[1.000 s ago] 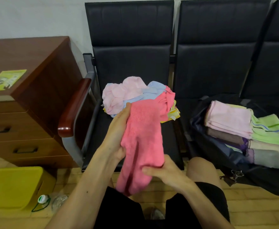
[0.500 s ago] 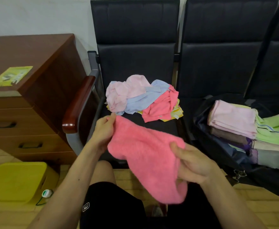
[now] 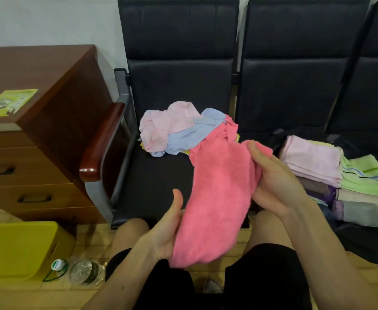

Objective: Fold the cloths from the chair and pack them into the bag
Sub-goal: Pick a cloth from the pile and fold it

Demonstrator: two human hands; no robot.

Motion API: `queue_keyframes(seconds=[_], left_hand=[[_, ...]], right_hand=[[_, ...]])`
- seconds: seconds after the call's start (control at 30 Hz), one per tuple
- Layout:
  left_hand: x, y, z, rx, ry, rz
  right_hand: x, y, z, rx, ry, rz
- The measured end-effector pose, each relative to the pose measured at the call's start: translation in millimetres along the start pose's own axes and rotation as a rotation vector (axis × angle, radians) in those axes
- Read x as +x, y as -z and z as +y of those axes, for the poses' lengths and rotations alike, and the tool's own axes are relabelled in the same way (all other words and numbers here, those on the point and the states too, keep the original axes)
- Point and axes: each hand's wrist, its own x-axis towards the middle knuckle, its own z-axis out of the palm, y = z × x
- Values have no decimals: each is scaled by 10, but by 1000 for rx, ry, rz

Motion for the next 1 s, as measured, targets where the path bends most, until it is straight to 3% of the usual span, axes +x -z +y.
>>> queue_keyframes(seconds=[0.2, 0.27, 0.43, 0.63, 0.77, 1.0], left_hand=[[-64, 114, -20, 233, -54, -191], [-83, 34, 50, 146, -124, -140], [-13, -93, 409, -37, -159, 201], [-76, -63, 573, 53, -180, 231], [-107, -69, 622, 94, -218, 232], [-121, -34, 692, 139, -315, 244]], right_hand=[[97, 177, 1, -18, -1, 162], [135, 259, 117, 104, -69, 198], [-121, 269, 780, 144, -520, -31], [-94, 360, 687, 30, -310, -67], [-78, 345, 538, -187, -130, -13], [-75, 242, 483, -565, -30, -141]])
